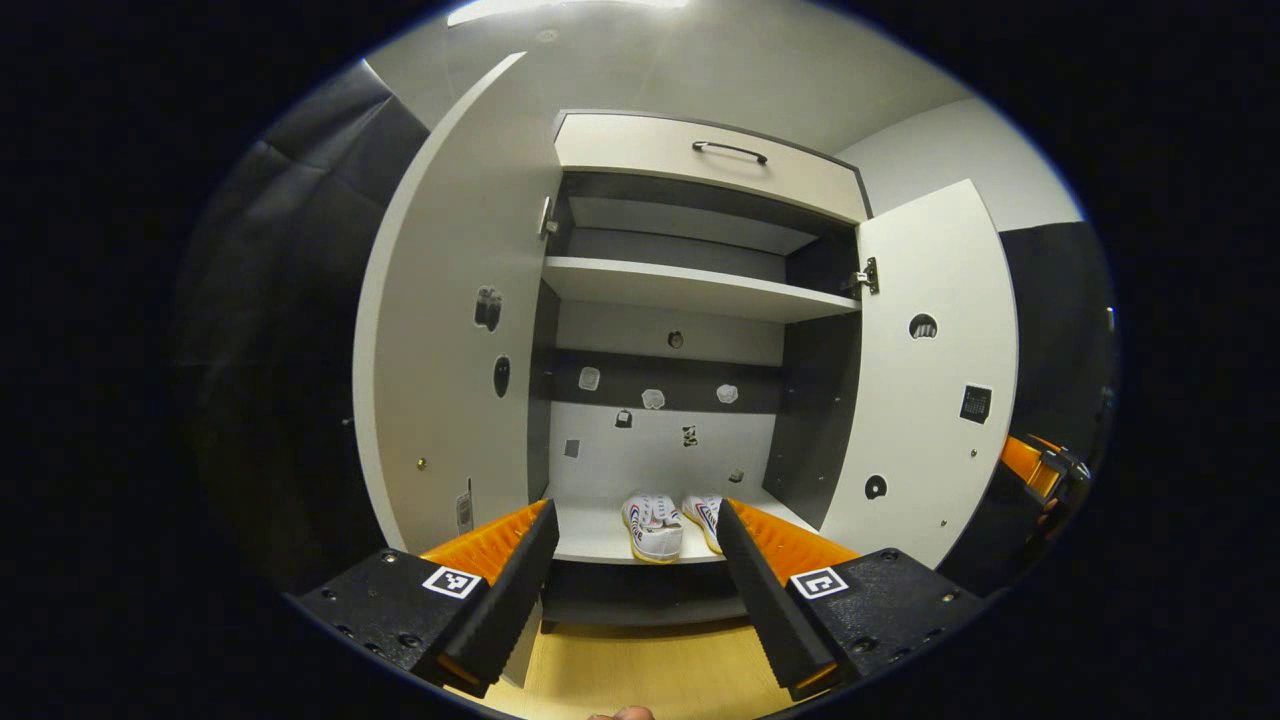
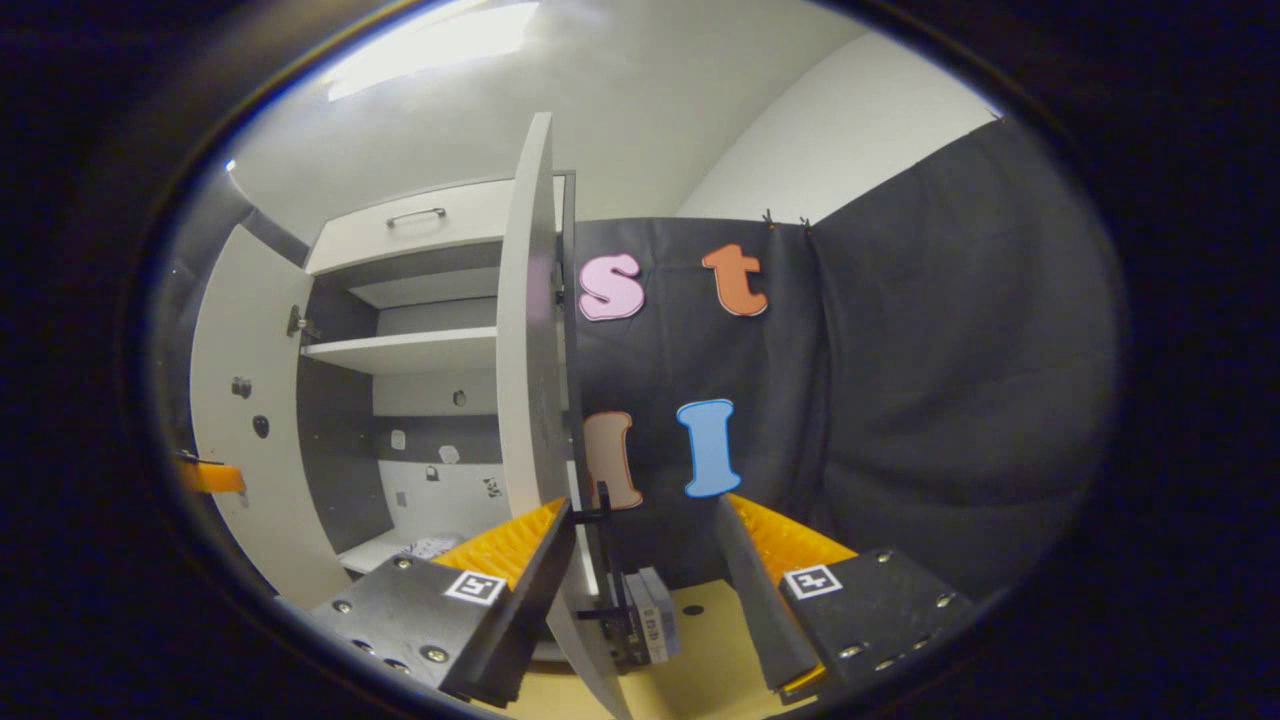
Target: Grab one shoe with the right hand and put it into the shoe cabinet, grab the other shoe with the left hand and put it into the shoe cabinet; then close the right door with the right hand and the left door with the left hand.
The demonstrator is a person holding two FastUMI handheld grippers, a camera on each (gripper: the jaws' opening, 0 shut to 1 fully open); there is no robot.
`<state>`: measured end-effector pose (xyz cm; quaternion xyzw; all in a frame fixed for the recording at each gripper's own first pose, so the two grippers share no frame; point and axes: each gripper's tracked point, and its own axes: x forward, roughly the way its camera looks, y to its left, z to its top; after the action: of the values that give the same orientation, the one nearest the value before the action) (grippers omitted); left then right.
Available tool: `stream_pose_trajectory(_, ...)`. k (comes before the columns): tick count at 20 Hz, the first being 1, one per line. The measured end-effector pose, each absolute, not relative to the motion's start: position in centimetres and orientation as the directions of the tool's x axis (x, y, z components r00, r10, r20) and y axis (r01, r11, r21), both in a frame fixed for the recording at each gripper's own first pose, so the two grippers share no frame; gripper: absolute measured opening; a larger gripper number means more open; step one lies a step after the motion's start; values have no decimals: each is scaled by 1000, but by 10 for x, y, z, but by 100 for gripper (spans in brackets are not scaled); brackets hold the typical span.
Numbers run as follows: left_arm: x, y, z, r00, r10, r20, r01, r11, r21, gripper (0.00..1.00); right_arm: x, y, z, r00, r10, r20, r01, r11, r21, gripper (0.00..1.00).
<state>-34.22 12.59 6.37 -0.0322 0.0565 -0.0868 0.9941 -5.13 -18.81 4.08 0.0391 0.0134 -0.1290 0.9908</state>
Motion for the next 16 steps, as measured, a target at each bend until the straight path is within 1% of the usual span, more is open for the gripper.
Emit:
stream_pose_trajectory(1, -343, 127, 65, 980, -170, -104, 163, 984, -78, 96, -50, -185, 41, 972, -234, -38, 236, 968, 87, 85)
stream_pose_trajectory(5, -349, 131, 67, 984, -148, -99, 139, 986, -91, 96, -46, -177, 39, 986, -156, -53, 160, 984, 83, 85)
stream_pose_trajectory(8, -353, 133, 69, 987, -135, -88, 127, 987, -95, 96, -33, -134, 39, 995, -80, -60, 86, 991, 101, 85)
stream_pose_trajectory(13, -358, 142, 72, 992, -100, -80, 94, 993, -73, 96, -18, -100, 33, 997, 24, -73, -13, 990, 137, 85)
stream_pose_trajectory(14, -361, 143, 72, 993, -93, -78, 87, 993, -74, 93, -15, -93, 31, 996, 41, -75, -29, 989, 146, 85)
stream_pose_trajectory(15, -363, 146, 73, 994, -85, -75, 79, 994, -75, 96, -12, -87, 30, 996, 56, -76, -44, 987, 152, 85)
stream_pose_trajectory(16, -363, 150, 74, 995, -75, -72, 69, 995, -74, 96, -8, -81, 29, 994, 72, -78, -59, 986, 156, 85)
